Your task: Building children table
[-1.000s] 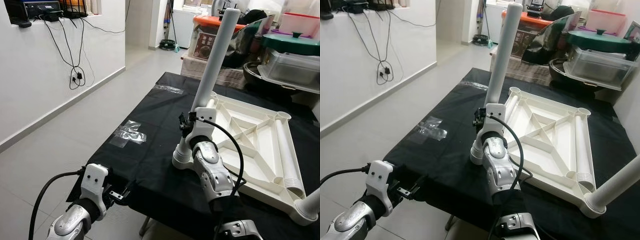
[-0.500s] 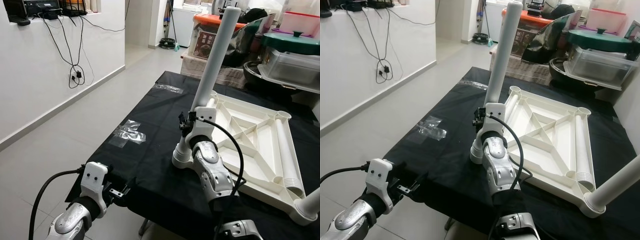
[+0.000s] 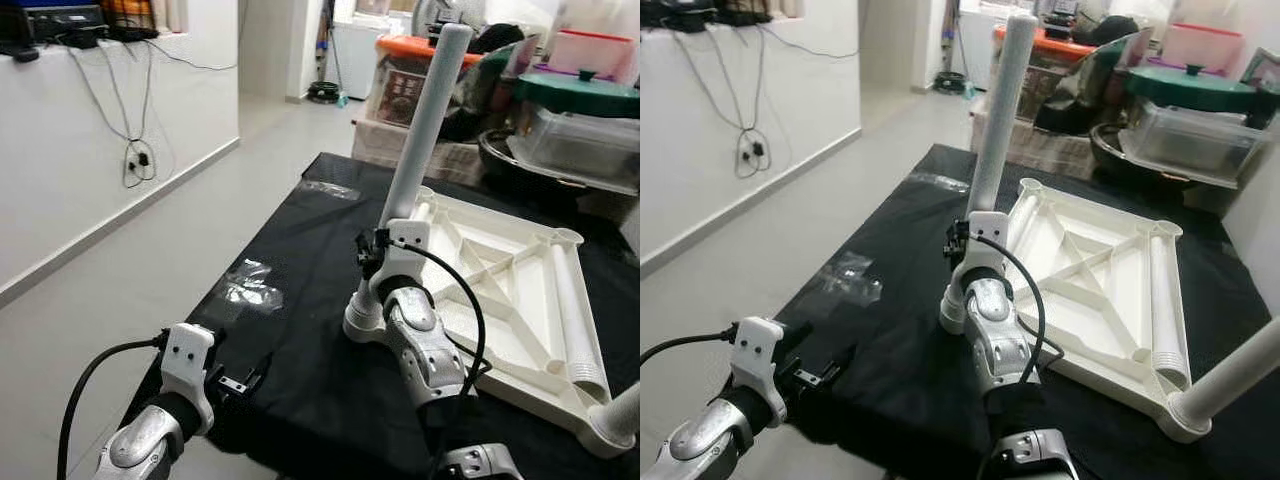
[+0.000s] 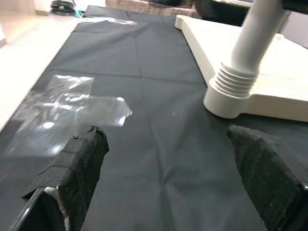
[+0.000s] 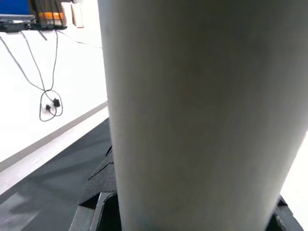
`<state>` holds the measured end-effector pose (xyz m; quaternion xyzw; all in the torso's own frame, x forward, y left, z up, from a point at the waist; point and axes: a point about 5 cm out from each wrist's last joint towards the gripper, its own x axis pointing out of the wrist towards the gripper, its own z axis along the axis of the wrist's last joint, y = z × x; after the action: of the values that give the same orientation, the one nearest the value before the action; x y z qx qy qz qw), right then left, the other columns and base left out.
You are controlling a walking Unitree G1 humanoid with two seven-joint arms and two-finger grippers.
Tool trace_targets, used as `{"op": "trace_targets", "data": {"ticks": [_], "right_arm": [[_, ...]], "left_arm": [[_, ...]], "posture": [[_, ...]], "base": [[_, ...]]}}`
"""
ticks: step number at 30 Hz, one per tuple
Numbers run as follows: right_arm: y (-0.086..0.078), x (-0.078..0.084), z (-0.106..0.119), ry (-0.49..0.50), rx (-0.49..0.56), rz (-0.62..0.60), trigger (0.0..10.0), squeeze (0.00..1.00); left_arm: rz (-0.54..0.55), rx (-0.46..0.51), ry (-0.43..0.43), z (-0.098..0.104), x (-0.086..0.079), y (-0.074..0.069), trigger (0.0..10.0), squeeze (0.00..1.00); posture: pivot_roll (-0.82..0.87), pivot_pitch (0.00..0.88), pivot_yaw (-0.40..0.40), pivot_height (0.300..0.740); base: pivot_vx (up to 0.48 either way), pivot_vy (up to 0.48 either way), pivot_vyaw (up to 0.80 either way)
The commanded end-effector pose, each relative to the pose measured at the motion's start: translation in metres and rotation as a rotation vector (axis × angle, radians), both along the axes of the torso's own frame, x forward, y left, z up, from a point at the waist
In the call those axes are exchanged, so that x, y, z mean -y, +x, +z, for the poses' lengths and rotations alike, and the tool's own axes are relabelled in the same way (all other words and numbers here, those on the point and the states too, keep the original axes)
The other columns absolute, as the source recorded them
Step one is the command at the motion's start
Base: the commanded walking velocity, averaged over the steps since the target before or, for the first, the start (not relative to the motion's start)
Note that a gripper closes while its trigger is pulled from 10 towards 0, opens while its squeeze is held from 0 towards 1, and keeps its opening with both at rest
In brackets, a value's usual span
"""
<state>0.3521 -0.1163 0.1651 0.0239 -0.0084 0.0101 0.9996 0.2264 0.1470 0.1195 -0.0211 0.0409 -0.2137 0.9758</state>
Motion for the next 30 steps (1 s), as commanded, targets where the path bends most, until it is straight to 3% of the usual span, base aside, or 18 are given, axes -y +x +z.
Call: {"op": "trace_targets", "data": {"ticks": [1, 30], "right_arm": [[-0.0075, 0.0090, -0.0419, -0.019, -0.186, -0.035, 10.0, 0.00], [-0.0073, 0.0076, -0.0418, -0.019, -0.185, -0.015, 10.0, 0.00]], "left_arm": [[-0.015, -0.020, -0.006, -0.0028, 0.0015, -0.0032, 10.0, 0.00], [-0.016, -0.023, 0.005, -0.0056, 0.0022, -0.0024, 10.0, 0.00]], "posture": [[0.07, 0.000, -0.094, 0.740], [0.07, 0.000, -0.095, 0.740]], "base": [[0.000, 0.000, 0.00], [0.000, 0.000, 0.00]]}}
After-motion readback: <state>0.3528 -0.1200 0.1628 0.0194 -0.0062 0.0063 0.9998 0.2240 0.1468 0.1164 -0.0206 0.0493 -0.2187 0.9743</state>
